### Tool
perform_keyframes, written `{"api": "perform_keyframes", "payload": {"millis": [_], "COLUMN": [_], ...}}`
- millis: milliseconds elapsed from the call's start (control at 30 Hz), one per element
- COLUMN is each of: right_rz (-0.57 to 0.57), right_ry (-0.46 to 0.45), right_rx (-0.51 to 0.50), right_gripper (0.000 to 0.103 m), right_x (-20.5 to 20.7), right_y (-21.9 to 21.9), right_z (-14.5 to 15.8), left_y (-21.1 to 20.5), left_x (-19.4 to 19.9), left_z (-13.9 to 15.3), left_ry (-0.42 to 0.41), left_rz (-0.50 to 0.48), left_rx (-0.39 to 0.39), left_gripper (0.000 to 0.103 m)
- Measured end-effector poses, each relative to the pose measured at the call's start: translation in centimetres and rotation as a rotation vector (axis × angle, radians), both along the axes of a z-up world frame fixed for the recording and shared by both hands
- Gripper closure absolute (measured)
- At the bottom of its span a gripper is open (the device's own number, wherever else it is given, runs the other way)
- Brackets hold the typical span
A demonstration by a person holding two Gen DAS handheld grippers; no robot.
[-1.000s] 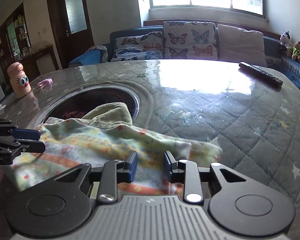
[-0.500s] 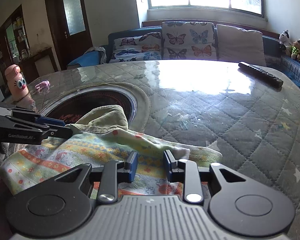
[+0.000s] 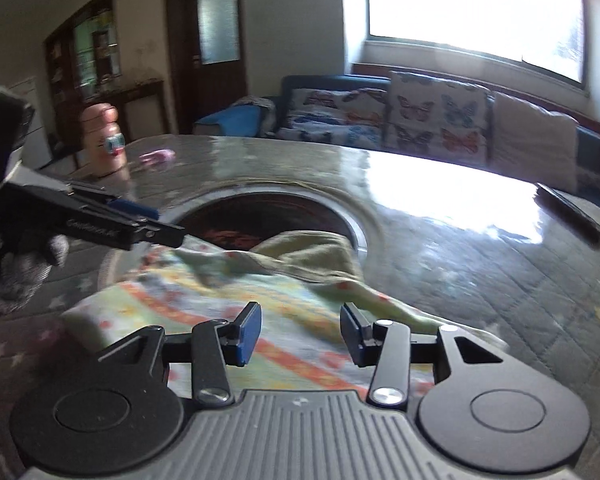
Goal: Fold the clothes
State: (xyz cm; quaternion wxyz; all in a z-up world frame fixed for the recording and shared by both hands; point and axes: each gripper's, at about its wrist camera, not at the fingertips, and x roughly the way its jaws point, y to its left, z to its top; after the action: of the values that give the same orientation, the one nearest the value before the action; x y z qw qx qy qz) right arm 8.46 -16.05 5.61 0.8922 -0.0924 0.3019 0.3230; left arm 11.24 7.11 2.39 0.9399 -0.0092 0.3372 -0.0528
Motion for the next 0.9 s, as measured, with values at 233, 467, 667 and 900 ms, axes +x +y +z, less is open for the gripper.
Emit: {"api": "perform_keyframes", "payload": {"millis": [233, 467, 667, 900], "right_rz": [0.278, 0.450, 0.445, 0.403], "right_ry": [-0.030, -0.081, -0.029, -0.028], "right_rx": [-0.061, -0.155, -0.182, -0.173], "right_gripper": [0.052, 0.052, 0.051, 0.061], "right_x": [-4.5, -7.9, -7.9, -7.5], "right_y": [6.9, 12.1, 13.6, 13.9], "right_z": [0.3, -1.2, -2.7, -2.4], "left_y": [2.8, 4.4, 5.3, 6.0], "left_x": [-2.8, -4.4, -5.0, -4.7], "left_z": [0.0, 0.2, 0.4, 0.2], "left_ry": [-0.001, -0.004, -0.002, 0.043], "left_rz": [0.083, 0.136, 0.139, 0.159], "left_rx": [-0.026, -0.099, -0.165, -0.292], "left_gripper": [0.005, 0.004, 0.004, 0.007]}}
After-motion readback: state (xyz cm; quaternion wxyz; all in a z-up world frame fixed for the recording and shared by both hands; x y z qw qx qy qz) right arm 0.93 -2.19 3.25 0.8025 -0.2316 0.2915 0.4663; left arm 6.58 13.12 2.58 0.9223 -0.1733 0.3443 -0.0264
